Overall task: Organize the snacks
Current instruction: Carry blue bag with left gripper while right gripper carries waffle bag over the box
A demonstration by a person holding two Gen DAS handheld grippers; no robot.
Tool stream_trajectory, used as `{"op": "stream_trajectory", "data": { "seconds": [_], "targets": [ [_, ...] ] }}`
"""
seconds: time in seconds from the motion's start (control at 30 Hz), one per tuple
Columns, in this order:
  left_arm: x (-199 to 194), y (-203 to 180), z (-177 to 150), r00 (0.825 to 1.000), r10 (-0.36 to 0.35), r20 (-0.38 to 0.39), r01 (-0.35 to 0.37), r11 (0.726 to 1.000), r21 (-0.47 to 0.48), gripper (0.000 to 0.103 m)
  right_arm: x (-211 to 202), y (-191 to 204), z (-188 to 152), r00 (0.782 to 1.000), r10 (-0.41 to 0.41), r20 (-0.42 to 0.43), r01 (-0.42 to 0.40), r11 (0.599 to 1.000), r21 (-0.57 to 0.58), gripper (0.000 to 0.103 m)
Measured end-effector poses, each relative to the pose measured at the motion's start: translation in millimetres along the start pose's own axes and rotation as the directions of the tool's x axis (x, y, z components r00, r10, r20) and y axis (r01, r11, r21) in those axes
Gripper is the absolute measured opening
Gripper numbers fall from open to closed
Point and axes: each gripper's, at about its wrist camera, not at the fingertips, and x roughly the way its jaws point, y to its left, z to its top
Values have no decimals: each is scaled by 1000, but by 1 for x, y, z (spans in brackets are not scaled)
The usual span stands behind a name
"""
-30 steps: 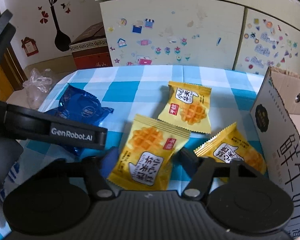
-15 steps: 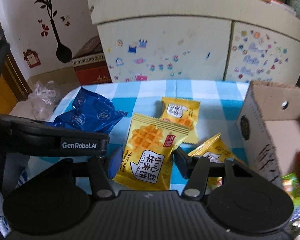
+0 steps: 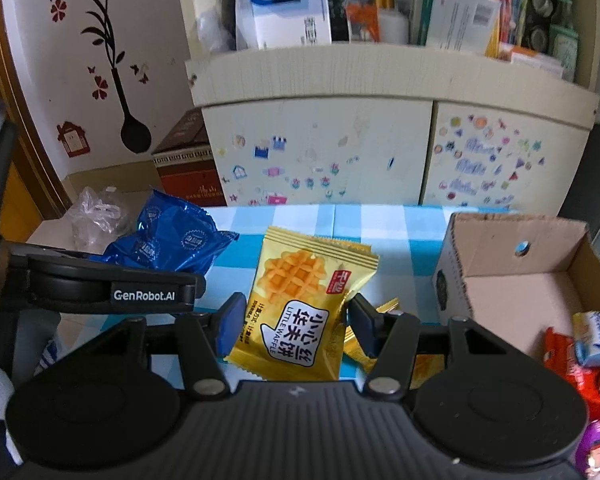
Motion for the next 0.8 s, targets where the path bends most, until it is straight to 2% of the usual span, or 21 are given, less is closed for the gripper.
{"op": "stream_trajectory", "data": {
  "seconds": [0.43,0.63,0.8],
  "targets": [
    [-28,-5,0,999,16,44,-14,999,-32,75,-65,-20,14,994,27,106,-28,1000,10,57],
    [-31,-20,1,998,5,66,-3,1000,-20,75,-82,-40,17,990,12,141,-19,999,44,57],
    [-35,-40,2,996,-24,81,24,1000,-2,75,-85,-58,16,990,-17,137,5,997,83,57]
  ]
}}
